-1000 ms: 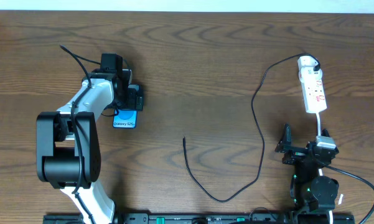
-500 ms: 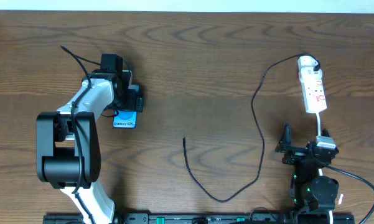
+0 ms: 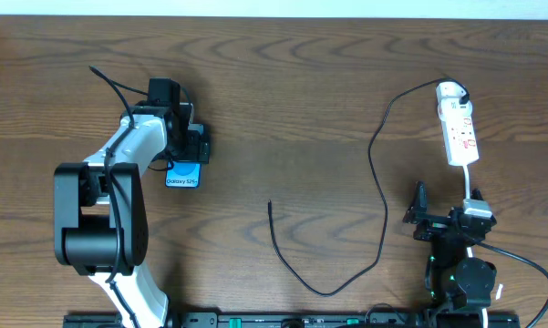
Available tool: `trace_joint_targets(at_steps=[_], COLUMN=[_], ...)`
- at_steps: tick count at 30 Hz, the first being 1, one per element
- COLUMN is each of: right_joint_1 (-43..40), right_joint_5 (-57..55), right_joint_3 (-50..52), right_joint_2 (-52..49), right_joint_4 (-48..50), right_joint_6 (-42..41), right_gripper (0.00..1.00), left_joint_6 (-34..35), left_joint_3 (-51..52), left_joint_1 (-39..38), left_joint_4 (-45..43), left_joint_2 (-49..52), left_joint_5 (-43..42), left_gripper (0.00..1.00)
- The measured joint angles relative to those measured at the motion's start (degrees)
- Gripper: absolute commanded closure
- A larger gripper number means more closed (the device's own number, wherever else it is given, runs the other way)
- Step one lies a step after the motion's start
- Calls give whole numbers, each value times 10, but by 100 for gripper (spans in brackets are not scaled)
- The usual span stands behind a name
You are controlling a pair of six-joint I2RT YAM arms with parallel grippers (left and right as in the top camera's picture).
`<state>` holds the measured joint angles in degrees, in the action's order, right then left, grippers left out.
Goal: Plug charger to phone and switch on socket
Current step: 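Close the left gripper on the phone's bottom edge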
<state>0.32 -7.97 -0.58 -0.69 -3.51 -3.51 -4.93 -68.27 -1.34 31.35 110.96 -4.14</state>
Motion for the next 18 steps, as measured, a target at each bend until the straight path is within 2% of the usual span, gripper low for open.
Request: trace_joint_targets(at_steps=[18], right_joint_1=[0], right_joint_5=[0], right_joint_3=[0], right_joint_2=[0], right_joint_4=[0], right_joint_6=[0], right_gripper=[1], left_joint_6=[0], left_joint_3=[-5], left_joint_1=[0], left_joint_4=[7], left_joint_2=[3], left_joint_5=[0], left_gripper=[2])
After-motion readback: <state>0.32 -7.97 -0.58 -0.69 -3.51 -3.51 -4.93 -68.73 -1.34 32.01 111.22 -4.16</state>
